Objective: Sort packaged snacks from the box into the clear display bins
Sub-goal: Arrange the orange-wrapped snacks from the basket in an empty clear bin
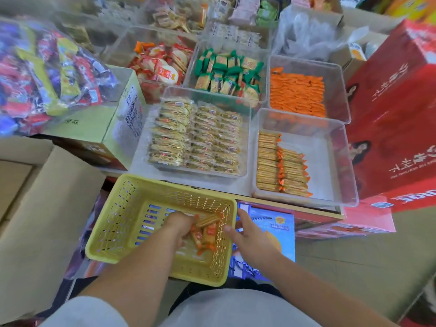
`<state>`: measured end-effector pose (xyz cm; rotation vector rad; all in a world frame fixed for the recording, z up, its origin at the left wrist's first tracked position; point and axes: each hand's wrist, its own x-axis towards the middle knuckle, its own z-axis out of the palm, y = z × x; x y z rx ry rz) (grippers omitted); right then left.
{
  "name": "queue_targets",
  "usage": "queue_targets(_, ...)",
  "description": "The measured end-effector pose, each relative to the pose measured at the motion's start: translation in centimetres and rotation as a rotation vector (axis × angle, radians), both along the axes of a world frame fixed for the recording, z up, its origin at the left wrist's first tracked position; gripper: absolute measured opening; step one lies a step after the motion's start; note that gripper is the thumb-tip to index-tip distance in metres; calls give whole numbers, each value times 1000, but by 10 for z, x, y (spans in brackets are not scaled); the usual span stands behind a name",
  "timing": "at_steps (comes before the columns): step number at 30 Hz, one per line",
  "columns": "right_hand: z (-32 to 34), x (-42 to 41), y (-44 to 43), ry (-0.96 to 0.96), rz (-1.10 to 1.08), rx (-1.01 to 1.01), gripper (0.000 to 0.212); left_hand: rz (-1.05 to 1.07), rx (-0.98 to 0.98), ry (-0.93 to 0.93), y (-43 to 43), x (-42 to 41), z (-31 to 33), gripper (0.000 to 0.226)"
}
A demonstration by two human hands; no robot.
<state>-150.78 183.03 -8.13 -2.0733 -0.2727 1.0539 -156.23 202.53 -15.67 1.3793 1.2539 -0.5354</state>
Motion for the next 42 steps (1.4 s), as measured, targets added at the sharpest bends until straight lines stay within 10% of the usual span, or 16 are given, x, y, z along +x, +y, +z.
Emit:
queue_targets(29,-2,-8,4,211,-165,97,29,117,-552,-153,-13,11,-5,50)
queue_targets(35,4,-8,9,192,-124,68,27,65,-522,-161,-15,20,15,24)
queue_targets(42,19,-5,9,149,-91,23,4,186,-428,-269,-8,-4,61,68)
